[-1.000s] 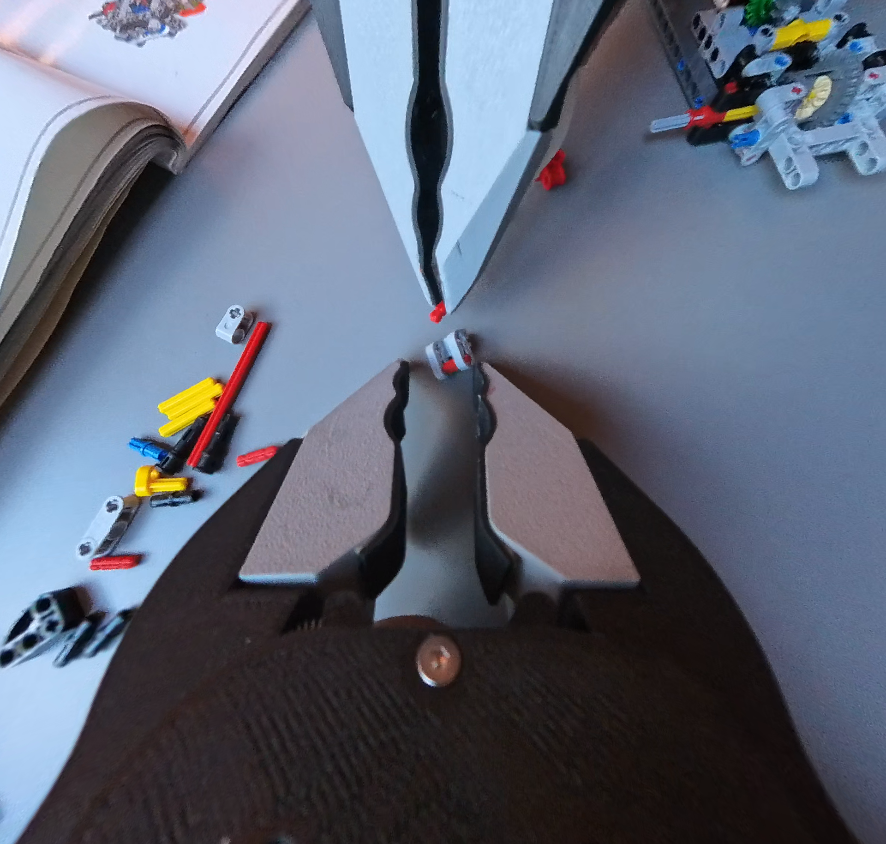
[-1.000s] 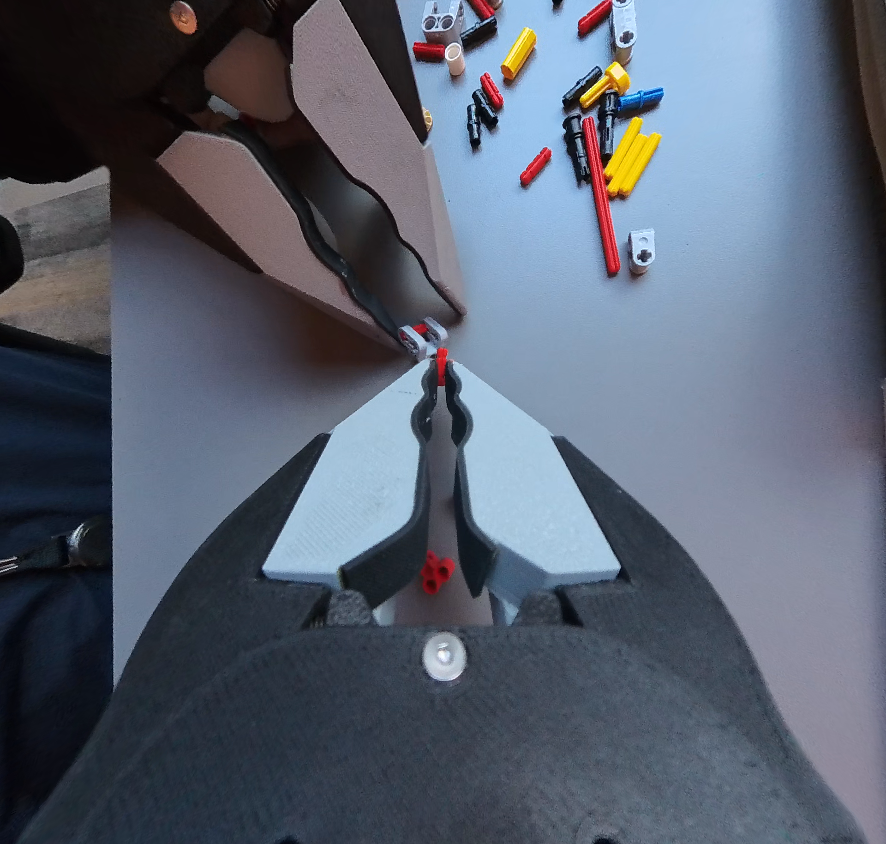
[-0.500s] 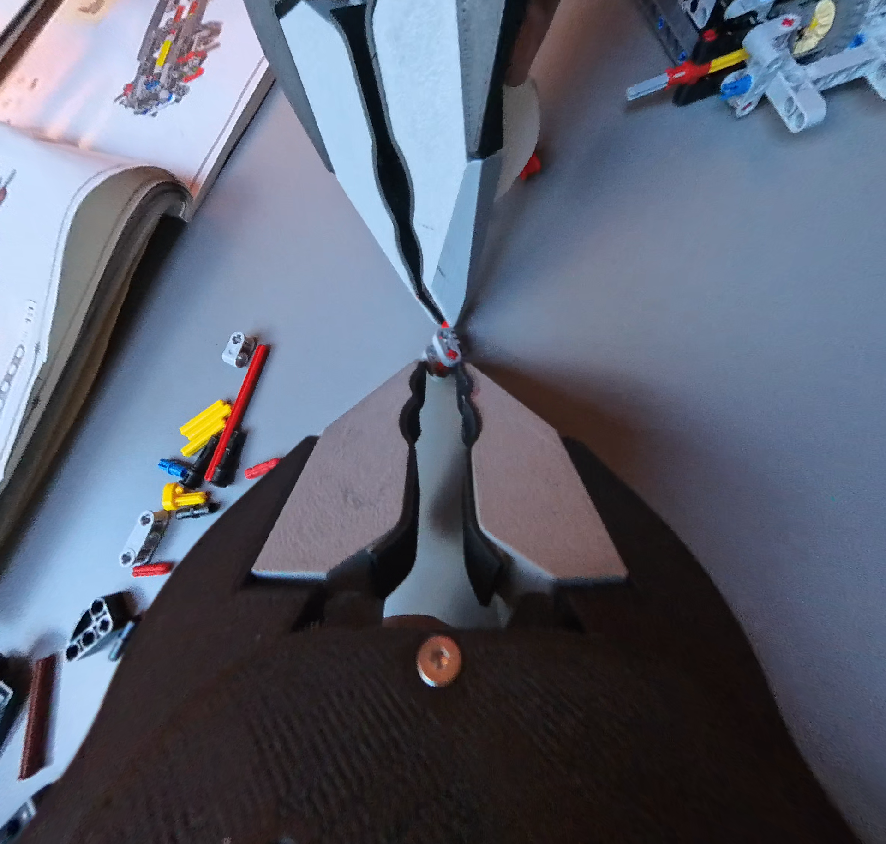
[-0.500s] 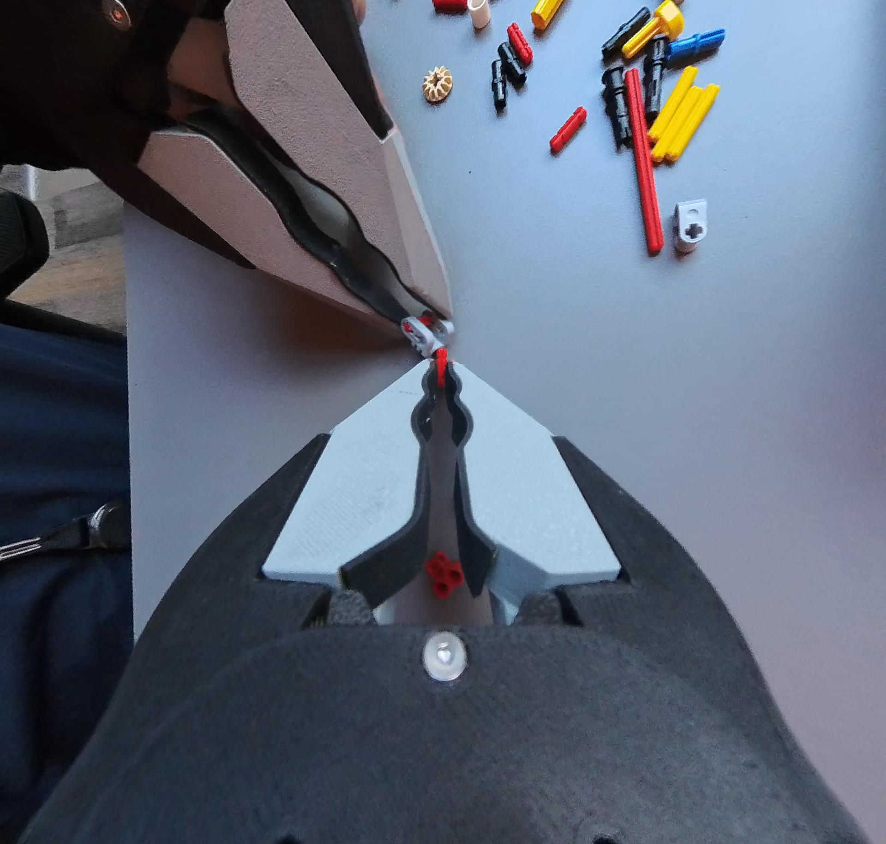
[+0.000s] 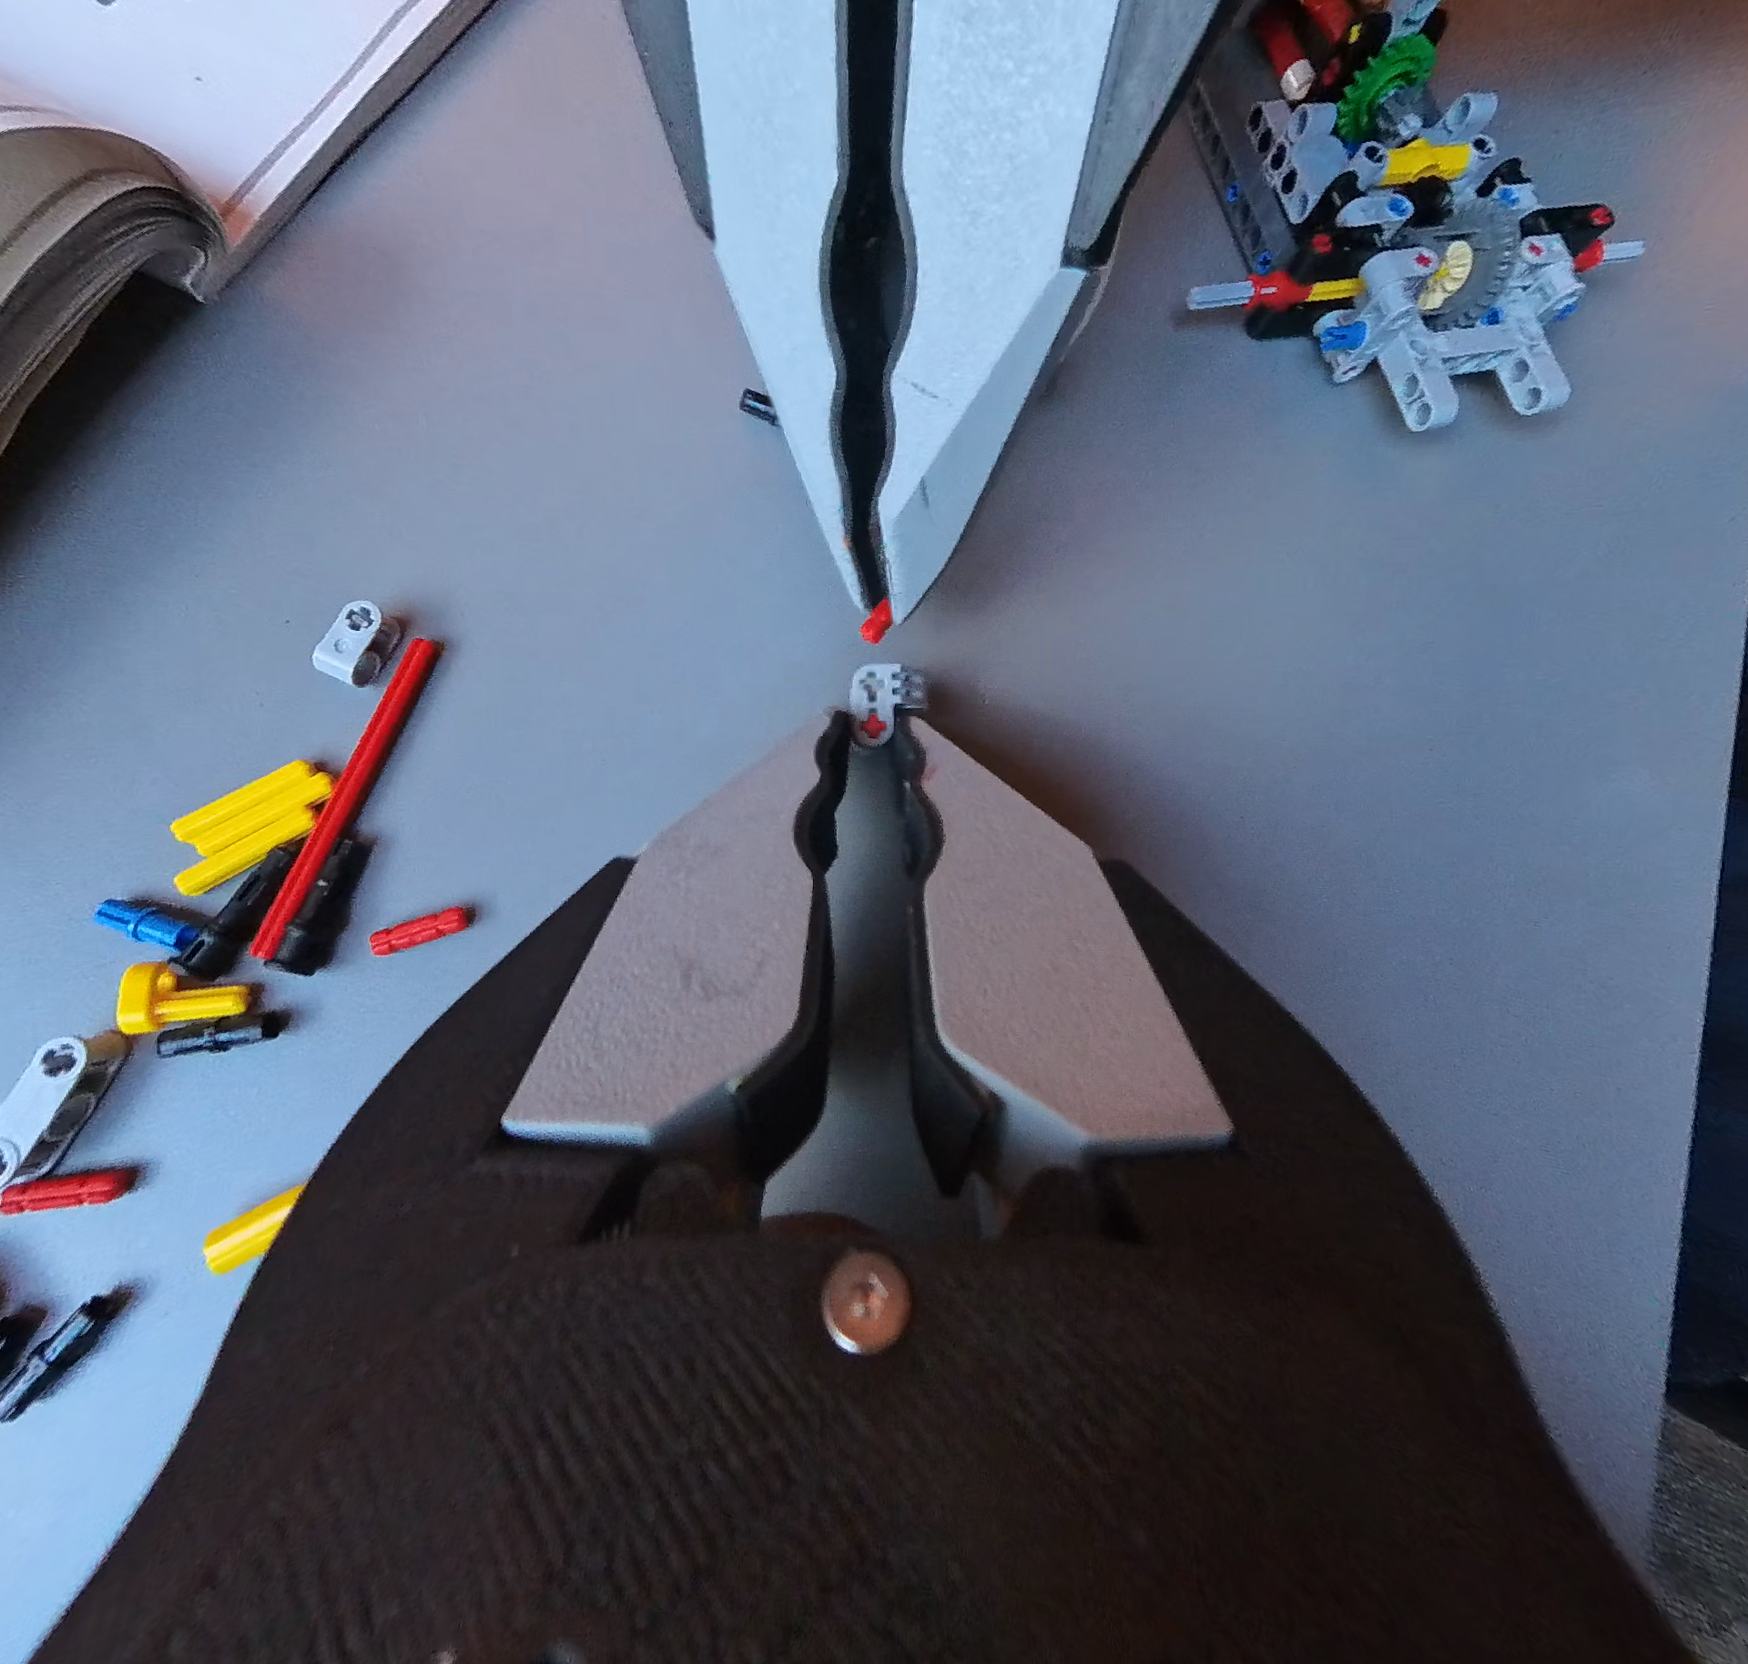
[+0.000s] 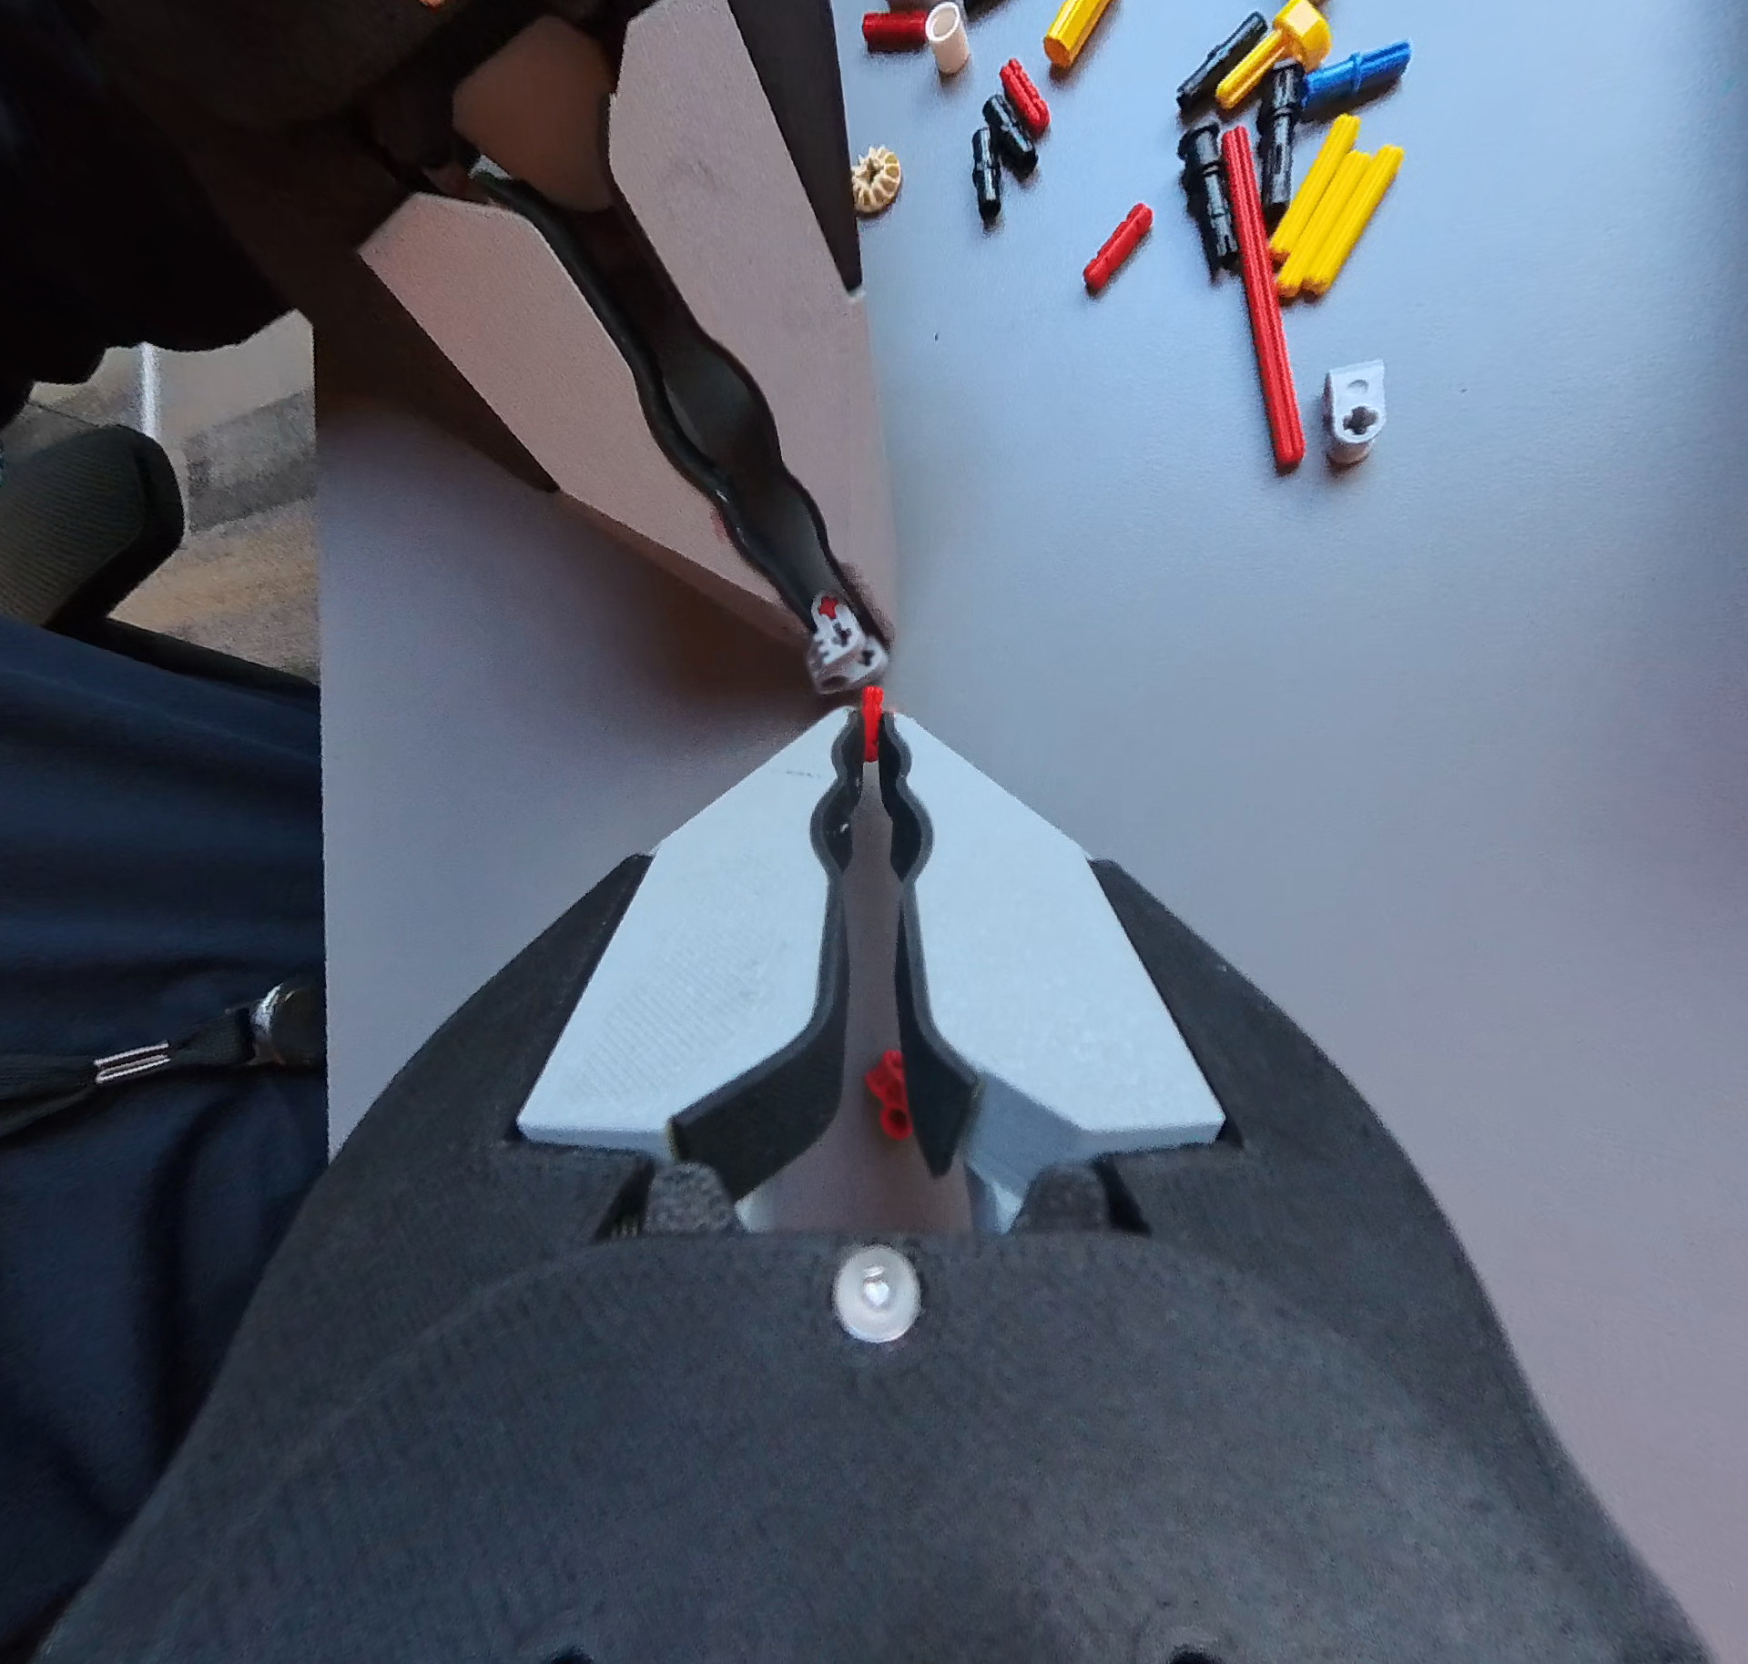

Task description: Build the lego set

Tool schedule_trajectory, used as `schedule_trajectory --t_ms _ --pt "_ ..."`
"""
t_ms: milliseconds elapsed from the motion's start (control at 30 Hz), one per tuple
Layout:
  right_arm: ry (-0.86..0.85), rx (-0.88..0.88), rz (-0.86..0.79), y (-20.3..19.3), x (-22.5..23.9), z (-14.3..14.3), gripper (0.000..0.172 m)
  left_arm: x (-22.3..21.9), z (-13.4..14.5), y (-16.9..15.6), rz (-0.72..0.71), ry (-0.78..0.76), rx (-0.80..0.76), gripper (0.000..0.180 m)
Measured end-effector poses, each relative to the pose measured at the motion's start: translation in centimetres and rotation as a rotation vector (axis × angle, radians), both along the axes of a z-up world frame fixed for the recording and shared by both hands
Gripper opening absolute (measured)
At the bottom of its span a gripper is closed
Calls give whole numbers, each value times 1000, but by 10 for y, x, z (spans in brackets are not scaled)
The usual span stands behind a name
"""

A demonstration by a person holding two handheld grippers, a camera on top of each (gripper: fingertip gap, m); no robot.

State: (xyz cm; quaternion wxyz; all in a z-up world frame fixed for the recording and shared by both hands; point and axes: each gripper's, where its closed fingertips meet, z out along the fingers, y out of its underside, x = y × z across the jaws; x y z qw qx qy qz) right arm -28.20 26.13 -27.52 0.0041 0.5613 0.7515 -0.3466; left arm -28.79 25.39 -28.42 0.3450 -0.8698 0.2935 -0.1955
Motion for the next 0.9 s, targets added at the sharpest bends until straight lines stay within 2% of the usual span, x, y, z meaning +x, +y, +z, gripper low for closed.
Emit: schedule_trajectory --t_ms 367,500,567,700,800,900 --pt "9 26 -8 3 1 0 0 -4 1 -4 10 14 0 14" --pt "40 2 -11 2 5 13 0 -28 6 -8 63 170 60 21" --pt "44 -70 -13 -2 8 22 0 -25 20 -10 41 255 155 20" --pt "36 -315 -46 -11 7 45 0 9 47 -8 -91 384 379 16" --pt "-23 -487 -66 -14 11 56 0 18 51 -2 -117 460 452 14" --pt "-65 -541 -82 -14 16 54 0 23 59 1 -116 438 496 13"
